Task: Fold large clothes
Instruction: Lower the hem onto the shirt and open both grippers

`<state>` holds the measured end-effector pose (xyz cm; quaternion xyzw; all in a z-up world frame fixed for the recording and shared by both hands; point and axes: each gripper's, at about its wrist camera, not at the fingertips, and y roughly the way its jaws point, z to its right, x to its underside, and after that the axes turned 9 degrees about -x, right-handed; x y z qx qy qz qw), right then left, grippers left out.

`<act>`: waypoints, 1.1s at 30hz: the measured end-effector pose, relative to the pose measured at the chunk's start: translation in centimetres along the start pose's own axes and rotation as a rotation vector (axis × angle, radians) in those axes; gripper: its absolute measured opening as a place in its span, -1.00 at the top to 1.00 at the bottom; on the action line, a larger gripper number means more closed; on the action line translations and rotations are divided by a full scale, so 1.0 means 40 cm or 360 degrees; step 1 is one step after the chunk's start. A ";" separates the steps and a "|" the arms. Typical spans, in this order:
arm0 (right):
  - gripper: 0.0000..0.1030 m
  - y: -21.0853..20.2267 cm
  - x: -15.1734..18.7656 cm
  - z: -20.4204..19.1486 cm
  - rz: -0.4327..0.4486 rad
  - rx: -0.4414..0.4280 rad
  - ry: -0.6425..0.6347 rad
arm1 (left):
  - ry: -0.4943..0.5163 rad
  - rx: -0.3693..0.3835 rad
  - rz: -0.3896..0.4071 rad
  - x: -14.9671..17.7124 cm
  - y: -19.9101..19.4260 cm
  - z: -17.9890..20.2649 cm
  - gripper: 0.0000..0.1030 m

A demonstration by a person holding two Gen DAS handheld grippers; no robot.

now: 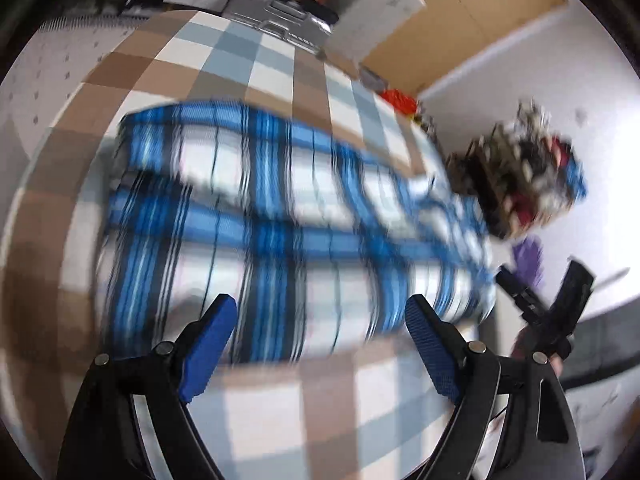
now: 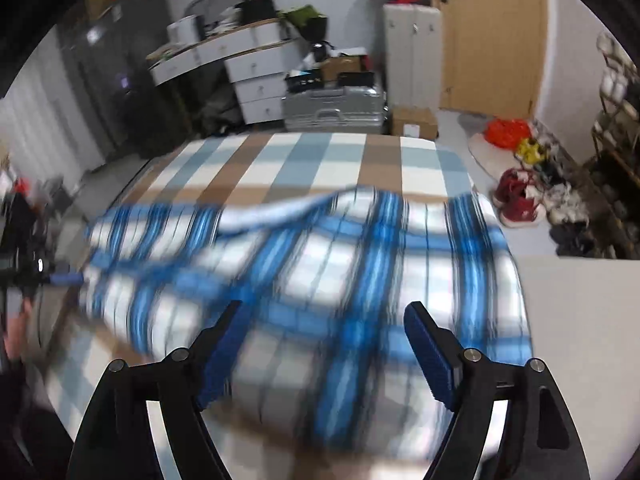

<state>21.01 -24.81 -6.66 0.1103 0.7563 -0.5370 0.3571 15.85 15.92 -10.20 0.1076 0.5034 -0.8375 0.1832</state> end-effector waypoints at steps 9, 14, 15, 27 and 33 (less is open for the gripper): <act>-0.79 0.109 0.121 -0.076 -0.0276 0.0285 -0.0573 | 0.0340 -0.0476 0.0133 0.067 0.057 -0.002 -0.61; -0.73 0.200 0.110 -0.083 -0.0408 0.0349 -0.0642 | 0.0353 -0.0588 0.0195 0.032 0.112 -0.001 -0.61; -0.58 0.208 0.104 -0.084 -0.0416 0.0346 -0.0635 | 0.0345 -0.0608 0.0199 0.024 0.124 -0.004 -0.61; 0.93 0.144 0.172 -0.127 -0.0248 0.0354 -0.0895 | 0.0189 -0.0517 0.0288 0.000 0.111 -0.068 1.00; 0.95 0.061 0.267 -0.175 -0.0209 0.0314 -0.1081 | 0.0170 -0.0448 0.0293 0.060 0.046 -0.078 1.00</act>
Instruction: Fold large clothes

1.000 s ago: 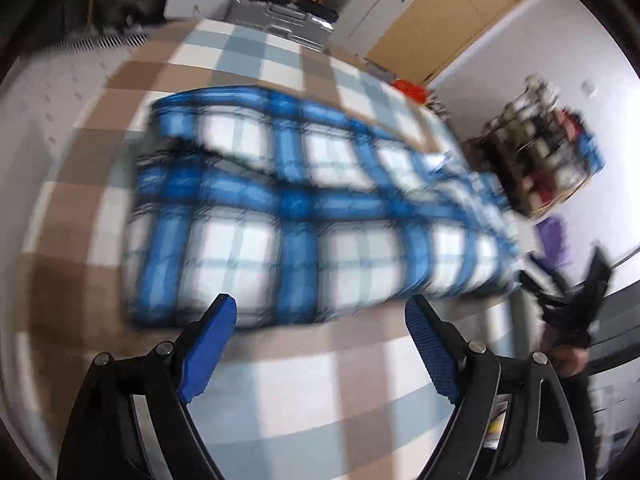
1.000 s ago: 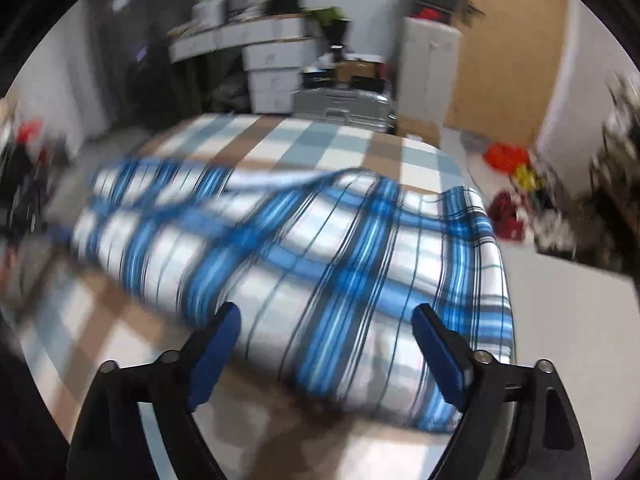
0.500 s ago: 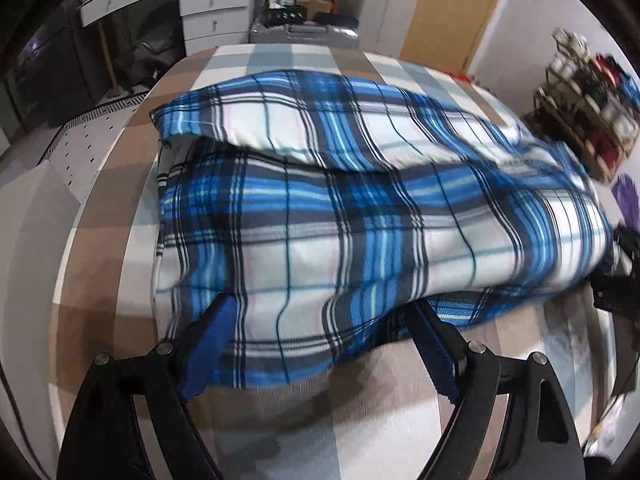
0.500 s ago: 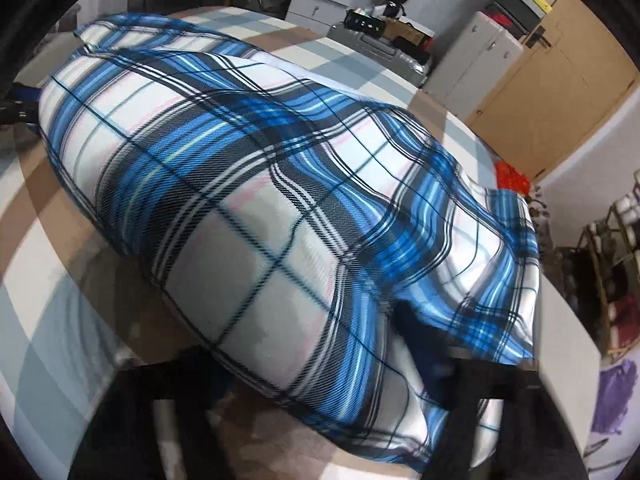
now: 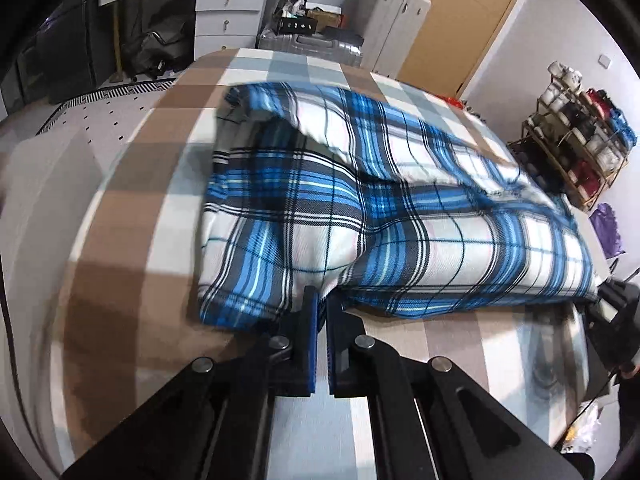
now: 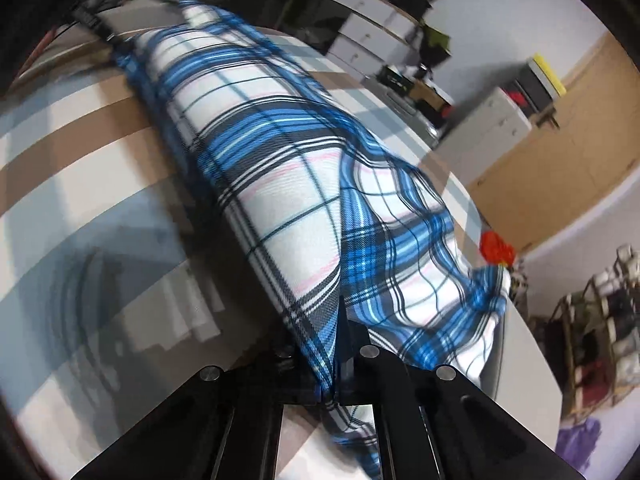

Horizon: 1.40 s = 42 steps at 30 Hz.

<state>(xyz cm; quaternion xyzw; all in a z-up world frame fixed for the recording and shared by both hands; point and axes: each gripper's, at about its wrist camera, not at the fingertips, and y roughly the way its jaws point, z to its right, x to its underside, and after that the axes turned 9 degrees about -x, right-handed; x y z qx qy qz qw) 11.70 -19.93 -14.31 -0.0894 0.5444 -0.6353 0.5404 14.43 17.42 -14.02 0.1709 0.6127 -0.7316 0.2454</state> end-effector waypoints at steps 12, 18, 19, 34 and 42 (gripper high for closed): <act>0.04 -0.158 0.174 -0.157 -0.0110 -0.0351 -0.0099 | 0.0070 0.0182 0.0041 0.102 -0.145 0.008 1.00; -0.71 -0.307 0.127 -0.065 0.0145 -0.0572 0.0281 | 0.0002 0.0283 0.0180 0.073 -0.190 0.022 -0.57; -0.82 -0.332 0.105 -0.051 0.0212 -0.0545 0.0345 | -0.0036 0.0324 0.0234 0.060 -0.193 0.027 -0.67; -0.97 0.077 -0.342 -0.044 -0.0402 -0.0651 0.0695 | -0.0367 0.0355 0.0033 -0.015 0.023 -0.009 -0.67; -0.52 0.231 -0.390 0.071 -0.0503 -0.0650 0.1098 | -0.0420 0.0450 -0.0021 -0.002 0.008 -0.016 -0.67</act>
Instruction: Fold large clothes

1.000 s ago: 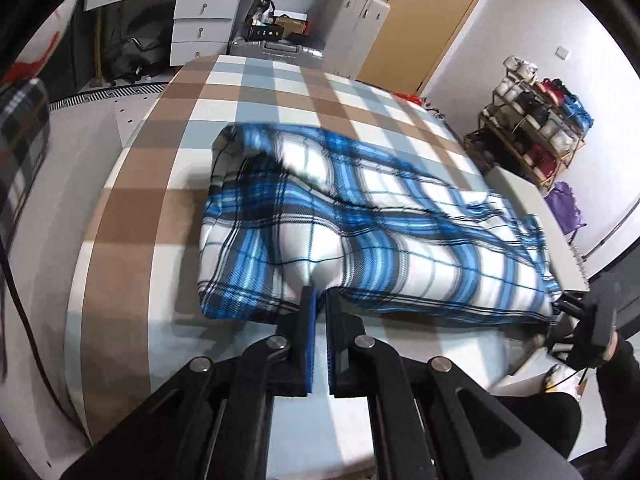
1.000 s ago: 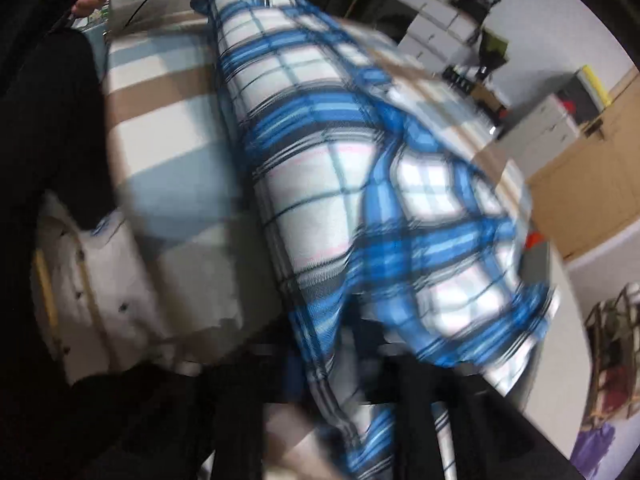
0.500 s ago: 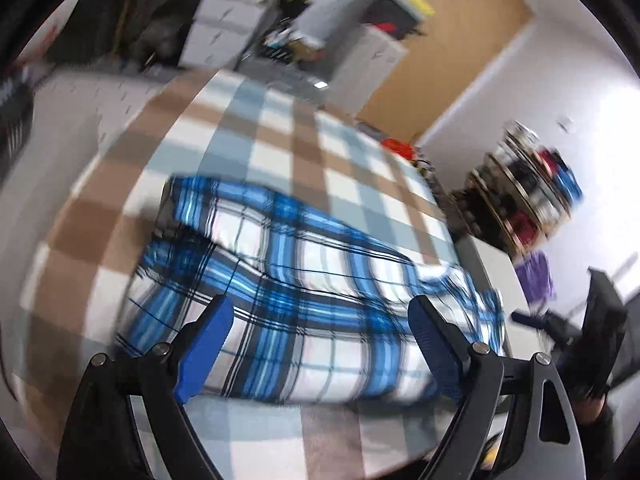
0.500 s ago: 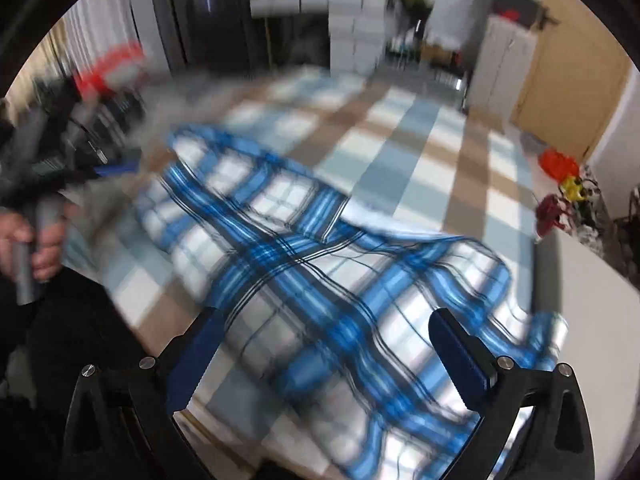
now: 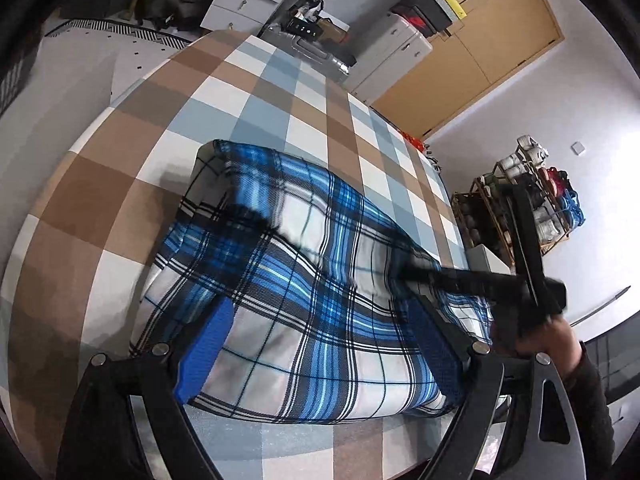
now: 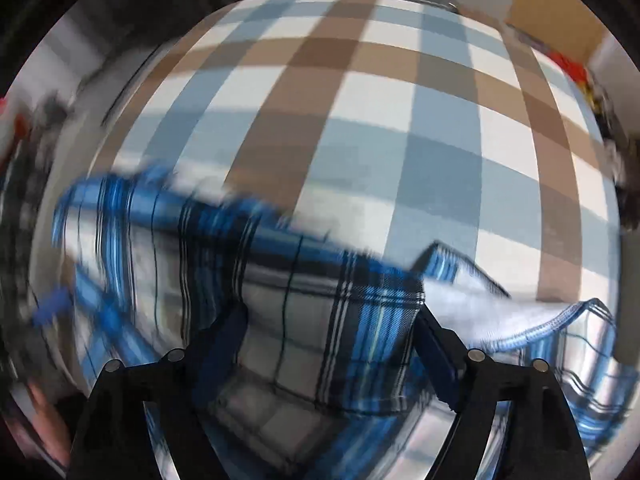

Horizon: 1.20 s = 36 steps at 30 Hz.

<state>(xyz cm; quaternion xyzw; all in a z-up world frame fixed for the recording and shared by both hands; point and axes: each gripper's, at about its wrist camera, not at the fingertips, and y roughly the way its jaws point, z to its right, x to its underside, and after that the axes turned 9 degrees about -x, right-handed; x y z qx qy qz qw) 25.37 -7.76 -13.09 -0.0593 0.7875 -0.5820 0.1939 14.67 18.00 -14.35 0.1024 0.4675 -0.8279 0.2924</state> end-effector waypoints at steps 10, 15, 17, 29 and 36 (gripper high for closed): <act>-0.23 -0.123 -0.105 0.171 0.0590 -0.0696 0.0591 | -0.0019 0.0029 -0.0040 0.008 0.007 0.011 -0.67; -0.51 -0.215 -0.096 0.149 0.0739 -0.0384 0.0334 | -0.0014 0.0016 -0.0038 0.010 0.003 0.006 -0.67; -0.50 -0.197 -0.083 0.118 0.0573 -0.0376 0.0168 | -0.0022 0.0022 -0.0040 0.011 0.002 0.006 -0.67; -0.48 -0.110 0.093 -0.020 0.0159 -0.0107 -0.0357 | 0.0056 -0.0082 0.0001 0.016 -0.012 0.007 -0.67; -0.67 -0.284 0.323 0.069 0.0411 -0.0256 -0.0057 | 0.0231 0.0148 -0.0086 0.030 -0.013 0.071 -0.67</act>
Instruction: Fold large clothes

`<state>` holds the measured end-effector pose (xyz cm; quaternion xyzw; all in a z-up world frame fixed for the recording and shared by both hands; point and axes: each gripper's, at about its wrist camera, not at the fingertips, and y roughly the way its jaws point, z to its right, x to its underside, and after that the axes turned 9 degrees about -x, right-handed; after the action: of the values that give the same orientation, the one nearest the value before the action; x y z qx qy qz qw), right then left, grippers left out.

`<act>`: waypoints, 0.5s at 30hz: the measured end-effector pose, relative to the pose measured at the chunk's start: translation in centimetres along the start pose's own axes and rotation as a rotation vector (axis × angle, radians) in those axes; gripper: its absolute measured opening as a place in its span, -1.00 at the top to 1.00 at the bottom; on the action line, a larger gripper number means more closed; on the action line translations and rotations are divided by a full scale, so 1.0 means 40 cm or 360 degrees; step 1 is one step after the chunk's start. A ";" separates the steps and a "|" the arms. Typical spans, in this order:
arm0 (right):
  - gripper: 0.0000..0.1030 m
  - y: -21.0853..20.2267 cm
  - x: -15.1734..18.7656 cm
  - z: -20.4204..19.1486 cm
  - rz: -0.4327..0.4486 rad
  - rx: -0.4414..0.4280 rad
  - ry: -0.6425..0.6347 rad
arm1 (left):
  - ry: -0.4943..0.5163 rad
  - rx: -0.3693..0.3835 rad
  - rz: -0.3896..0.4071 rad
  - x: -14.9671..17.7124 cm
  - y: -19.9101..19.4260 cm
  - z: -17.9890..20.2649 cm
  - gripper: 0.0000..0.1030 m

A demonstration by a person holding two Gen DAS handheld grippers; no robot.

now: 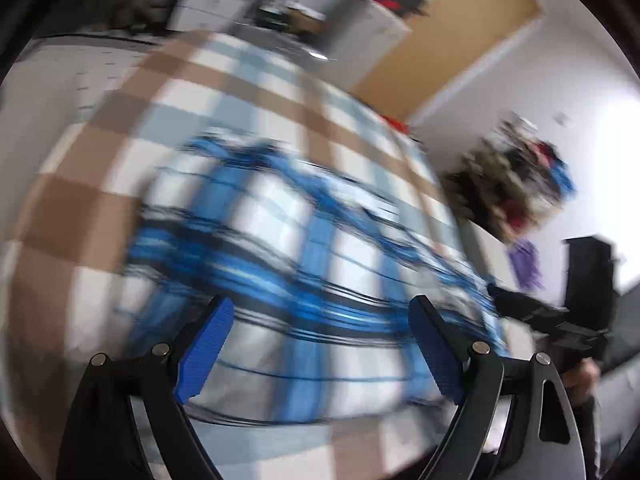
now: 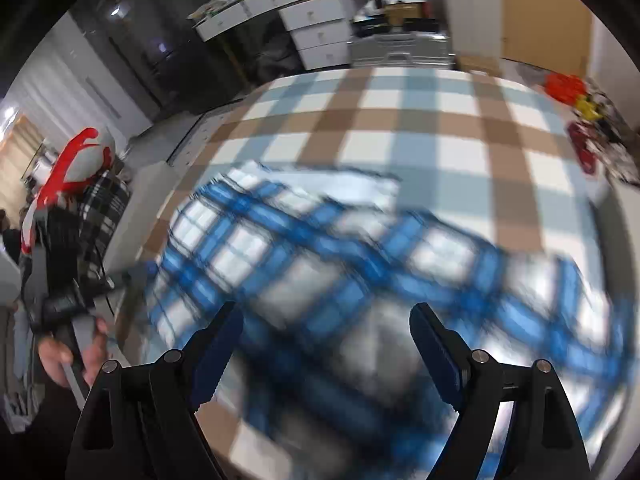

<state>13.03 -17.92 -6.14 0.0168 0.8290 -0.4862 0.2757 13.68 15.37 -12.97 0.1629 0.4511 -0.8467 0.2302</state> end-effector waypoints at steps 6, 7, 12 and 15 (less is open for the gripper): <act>-0.67 0.037 0.134 0.058 -0.0118 0.0323 0.0038 | 0.0378 -0.0017 -0.0165 0.047 0.091 0.172 -0.67; -0.68 0.072 0.153 0.079 -0.0184 0.0298 0.0099 | 0.0396 -0.0051 -0.0210 0.054 0.121 0.184 -0.67; -0.78 0.107 0.178 0.058 -0.0197 0.0444 -0.0066 | 0.0476 -0.0314 -0.0366 0.073 0.209 0.170 -0.67; -0.77 0.052 0.151 0.046 -0.0132 0.0441 -0.0014 | 0.0546 -0.0483 -0.0389 0.074 0.202 0.167 -0.67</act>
<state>9.35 -19.78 -11.34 0.0181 0.7527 -0.6071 0.2541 15.08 5.12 -16.37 0.2120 0.6218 -0.7508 0.0681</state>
